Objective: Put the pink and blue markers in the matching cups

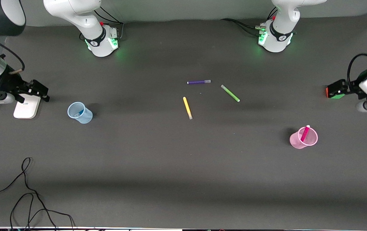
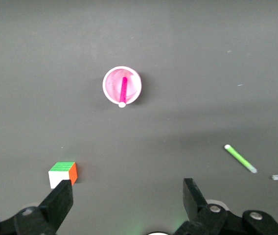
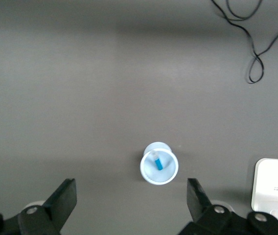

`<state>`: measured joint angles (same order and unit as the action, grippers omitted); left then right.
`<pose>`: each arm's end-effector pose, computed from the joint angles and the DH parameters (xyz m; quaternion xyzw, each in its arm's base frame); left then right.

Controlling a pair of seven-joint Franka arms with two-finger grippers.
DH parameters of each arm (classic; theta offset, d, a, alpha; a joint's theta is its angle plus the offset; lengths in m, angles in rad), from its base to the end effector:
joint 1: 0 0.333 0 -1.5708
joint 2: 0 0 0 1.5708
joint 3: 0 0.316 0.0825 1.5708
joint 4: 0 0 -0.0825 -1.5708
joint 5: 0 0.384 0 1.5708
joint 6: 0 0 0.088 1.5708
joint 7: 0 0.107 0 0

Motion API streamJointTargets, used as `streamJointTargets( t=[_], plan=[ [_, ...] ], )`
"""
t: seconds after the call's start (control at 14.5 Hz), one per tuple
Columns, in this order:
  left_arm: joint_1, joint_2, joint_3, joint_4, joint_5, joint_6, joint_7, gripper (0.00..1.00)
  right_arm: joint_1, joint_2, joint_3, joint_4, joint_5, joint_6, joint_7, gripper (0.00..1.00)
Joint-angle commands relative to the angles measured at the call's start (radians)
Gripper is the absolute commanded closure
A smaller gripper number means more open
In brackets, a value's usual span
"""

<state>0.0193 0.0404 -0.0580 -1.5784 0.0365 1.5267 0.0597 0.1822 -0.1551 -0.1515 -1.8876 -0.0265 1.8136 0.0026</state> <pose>0.5602 -0.0170 0.5949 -0.9976 0.0492 0.0462 0.0166 0.5218 0.0091 0.5770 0.9991 0.0171 0.0397 0.0006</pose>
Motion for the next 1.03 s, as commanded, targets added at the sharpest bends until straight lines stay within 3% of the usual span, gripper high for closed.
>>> streamJointTargets(
  t=[0.0,0.55,0.97],
  plan=[
    [-0.013,-0.043,0.012,-0.038,-0.026,0.006,-0.029,0.0,-0.023,0.019,0.043,0.099,0.025,-0.088,0.072,0.0],
    [-0.01,-0.039,0.007,-0.042,-0.026,0.003,-0.032,0.0,-0.018,0.031,0.041,0.123,0.049,-0.134,0.111,0.0],
    [-0.053,-0.039,0.046,-0.043,-0.024,0.0,-0.031,0.0,-0.015,0.037,0.043,0.124,0.05,-0.135,0.154,0.0]
  ],
)
